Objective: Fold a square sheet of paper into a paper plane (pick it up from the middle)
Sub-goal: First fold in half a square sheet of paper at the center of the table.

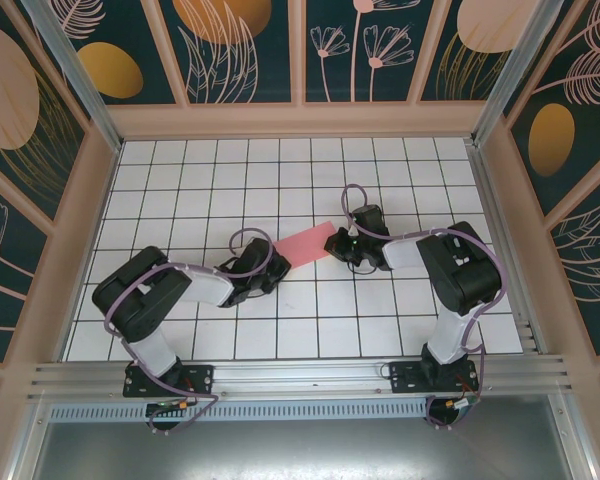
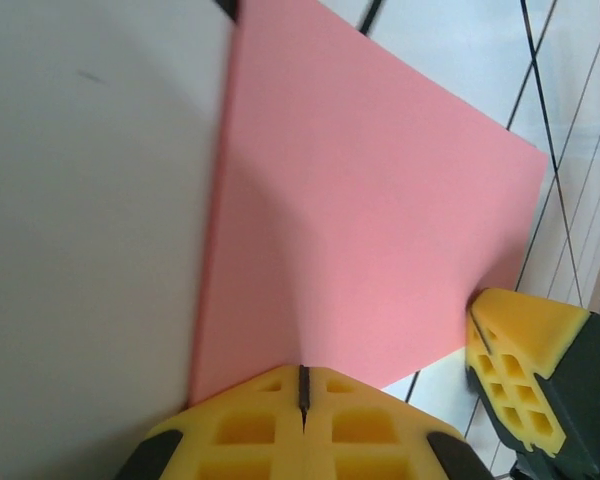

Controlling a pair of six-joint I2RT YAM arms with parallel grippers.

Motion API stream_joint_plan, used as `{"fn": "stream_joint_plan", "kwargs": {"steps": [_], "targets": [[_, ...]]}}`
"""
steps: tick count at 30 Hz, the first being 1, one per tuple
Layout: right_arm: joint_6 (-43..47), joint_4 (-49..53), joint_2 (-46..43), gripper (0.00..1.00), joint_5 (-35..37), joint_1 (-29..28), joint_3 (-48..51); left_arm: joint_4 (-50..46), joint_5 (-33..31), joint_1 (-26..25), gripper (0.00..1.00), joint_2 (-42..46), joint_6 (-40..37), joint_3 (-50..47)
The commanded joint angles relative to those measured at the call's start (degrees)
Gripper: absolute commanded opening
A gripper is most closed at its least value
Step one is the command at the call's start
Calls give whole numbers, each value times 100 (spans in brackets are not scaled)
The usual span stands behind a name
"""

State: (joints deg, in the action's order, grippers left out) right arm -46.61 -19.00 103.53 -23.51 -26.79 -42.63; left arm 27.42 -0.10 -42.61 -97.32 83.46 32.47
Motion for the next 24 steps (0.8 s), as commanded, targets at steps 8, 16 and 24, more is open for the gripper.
{"fn": "stream_joint_plan", "kwargs": {"steps": [8, 16, 24], "targets": [[223, 993, 186, 0, 640, 18, 105, -840, -263, 89, 0, 357, -60, -545], [426, 1311, -12, 0, 836, 27, -177, -1295, -320, 221, 0, 908, -873, -315], [738, 2111, -485, 6, 1342, -255, -1008, -2464, -242, 586, 30, 1119, -2687, 909]]}}
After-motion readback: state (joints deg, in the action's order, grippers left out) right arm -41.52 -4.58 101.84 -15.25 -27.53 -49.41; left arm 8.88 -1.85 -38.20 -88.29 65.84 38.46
